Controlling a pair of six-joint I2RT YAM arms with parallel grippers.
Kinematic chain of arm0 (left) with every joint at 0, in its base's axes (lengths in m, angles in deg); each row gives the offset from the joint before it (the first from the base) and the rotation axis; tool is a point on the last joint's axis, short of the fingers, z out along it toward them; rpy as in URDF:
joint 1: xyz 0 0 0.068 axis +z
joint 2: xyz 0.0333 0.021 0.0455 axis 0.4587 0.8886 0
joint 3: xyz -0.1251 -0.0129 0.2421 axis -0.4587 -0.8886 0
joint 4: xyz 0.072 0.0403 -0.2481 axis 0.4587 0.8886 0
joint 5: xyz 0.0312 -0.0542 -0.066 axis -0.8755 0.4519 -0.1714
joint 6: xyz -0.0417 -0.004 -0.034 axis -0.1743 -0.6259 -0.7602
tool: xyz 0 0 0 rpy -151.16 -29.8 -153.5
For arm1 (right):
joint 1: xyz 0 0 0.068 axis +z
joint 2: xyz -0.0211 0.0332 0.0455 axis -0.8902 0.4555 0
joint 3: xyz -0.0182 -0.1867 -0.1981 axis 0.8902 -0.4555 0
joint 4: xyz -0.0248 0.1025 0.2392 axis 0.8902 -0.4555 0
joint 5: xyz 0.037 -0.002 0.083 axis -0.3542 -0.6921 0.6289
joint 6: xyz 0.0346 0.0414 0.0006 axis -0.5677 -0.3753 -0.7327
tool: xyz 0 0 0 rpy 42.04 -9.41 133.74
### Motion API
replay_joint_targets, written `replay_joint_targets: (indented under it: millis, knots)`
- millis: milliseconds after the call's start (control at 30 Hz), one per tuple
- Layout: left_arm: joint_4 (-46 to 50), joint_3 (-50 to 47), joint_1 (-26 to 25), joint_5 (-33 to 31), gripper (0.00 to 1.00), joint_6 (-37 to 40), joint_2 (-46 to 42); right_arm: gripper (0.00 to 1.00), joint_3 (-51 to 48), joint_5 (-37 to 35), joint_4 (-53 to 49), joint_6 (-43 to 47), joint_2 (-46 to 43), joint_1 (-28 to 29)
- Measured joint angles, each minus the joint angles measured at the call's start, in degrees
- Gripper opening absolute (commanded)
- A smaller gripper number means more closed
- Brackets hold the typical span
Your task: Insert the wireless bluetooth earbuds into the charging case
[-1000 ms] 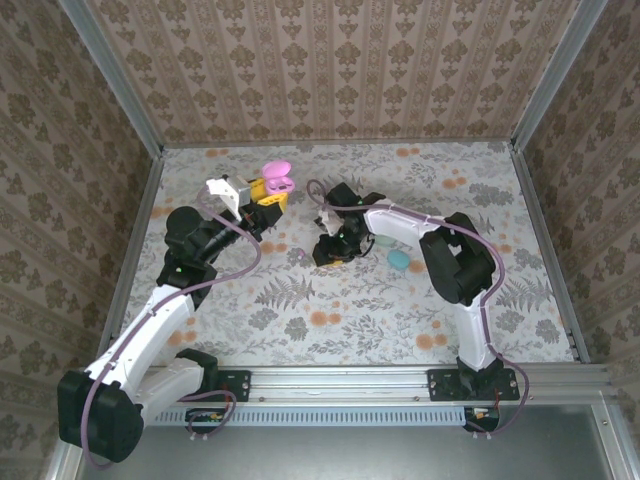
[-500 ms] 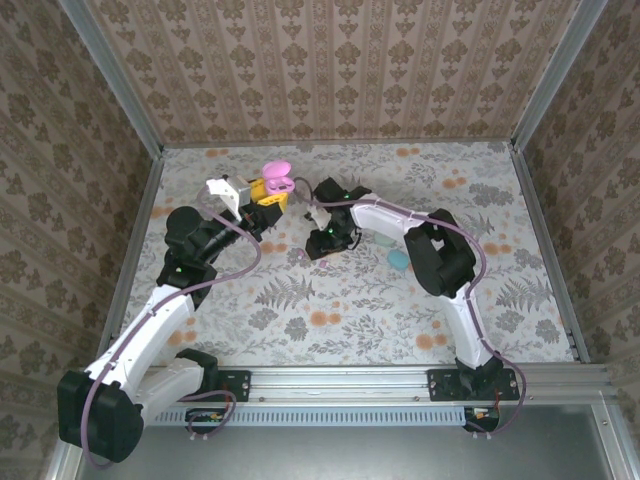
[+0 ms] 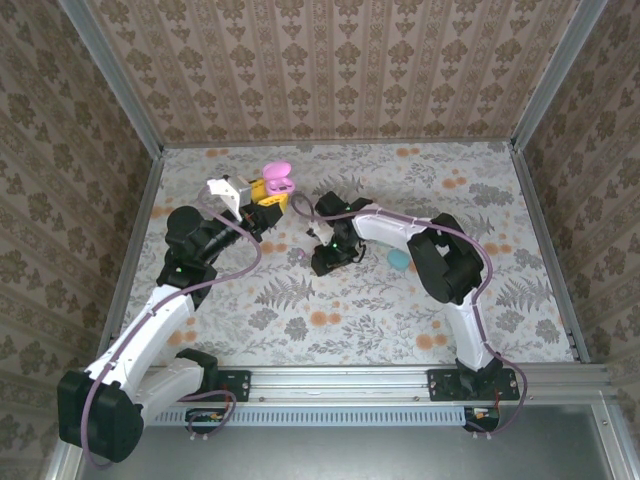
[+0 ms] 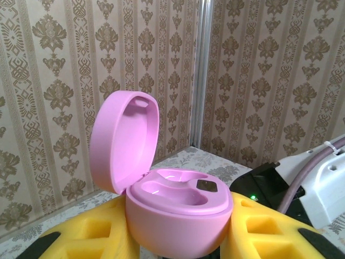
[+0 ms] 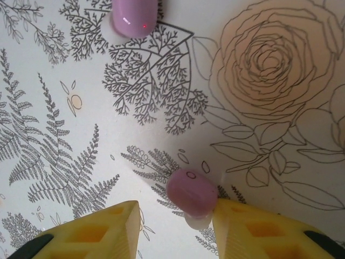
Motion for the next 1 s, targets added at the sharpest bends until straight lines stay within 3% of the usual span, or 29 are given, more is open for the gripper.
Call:
replay_joint_targets:
  millis: [533,1000]
  knots:
    - [0.0,0.1,-0.7,0.0,0.32,0.0,0.7,0.39,-1.1,-3.3,1.8,-4.2,-0.7,0.8]
    - [0.0,0.1,-0.7,-0.2,0.32,0.2,0.7,0.25,0.0,-6.0,1.9,-6.8,-0.2,0.8]
